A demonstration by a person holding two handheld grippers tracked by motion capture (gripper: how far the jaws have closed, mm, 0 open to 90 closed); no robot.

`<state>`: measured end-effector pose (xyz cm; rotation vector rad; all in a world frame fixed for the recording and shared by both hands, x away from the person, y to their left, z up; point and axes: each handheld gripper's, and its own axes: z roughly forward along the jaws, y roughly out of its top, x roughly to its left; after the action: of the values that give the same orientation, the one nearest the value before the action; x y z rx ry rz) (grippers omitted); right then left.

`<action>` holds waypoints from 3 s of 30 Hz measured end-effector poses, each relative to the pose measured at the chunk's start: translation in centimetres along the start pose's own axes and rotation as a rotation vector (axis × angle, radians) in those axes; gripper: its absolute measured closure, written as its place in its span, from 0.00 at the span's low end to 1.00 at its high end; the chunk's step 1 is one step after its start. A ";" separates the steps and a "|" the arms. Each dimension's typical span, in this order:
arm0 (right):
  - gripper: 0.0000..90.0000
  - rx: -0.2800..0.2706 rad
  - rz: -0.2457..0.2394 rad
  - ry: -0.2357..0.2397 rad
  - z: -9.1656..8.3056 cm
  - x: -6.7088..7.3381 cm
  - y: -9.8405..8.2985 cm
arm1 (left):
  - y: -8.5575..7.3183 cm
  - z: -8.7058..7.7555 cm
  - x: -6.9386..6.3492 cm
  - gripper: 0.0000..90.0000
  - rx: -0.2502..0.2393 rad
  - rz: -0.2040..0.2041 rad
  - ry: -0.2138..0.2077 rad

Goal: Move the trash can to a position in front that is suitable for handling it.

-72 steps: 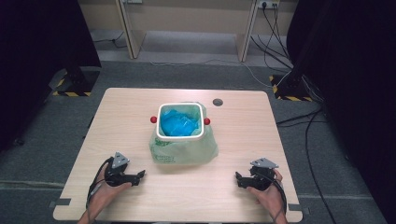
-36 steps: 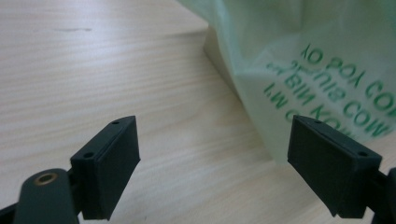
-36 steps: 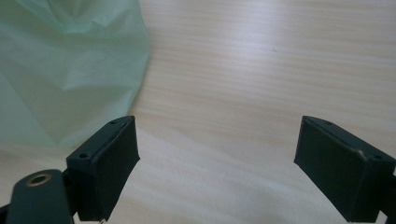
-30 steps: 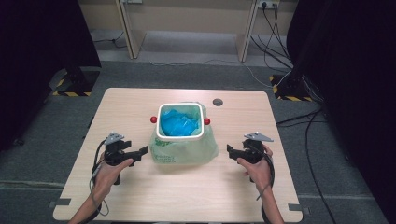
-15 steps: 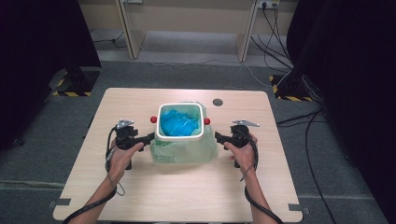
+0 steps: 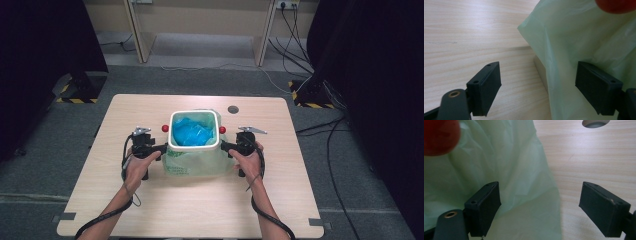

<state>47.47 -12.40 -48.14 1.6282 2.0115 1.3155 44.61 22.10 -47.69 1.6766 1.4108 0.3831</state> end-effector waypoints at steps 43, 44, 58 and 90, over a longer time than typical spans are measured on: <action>0.25 -0.020 0.017 0.023 -5.6 -1.8 -3.3 | -1.4 -0.2 -4.4 0.26 0.038 0.094 -0.071; 0.24 -0.021 0.015 0.021 -5.6 -1.8 -3.4 | -1.5 -0.2 -4.4 0.26 0.040 0.097 -0.072; 0.19 -0.048 0.021 -0.026 -8.5 -3.9 -4.2 | -2.9 -3.9 -1.7 0.21 -0.005 0.085 -0.058; 0.18 -0.018 0.034 -0.057 -9.4 -5.4 -5.0 | -10.4 -6.0 -0.7 0.17 0.152 0.359 -0.002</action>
<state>39.80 -21.61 -48.40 1.6801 1.9418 1.2799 33.62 23.62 -52.17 2.0607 1.1588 0.4824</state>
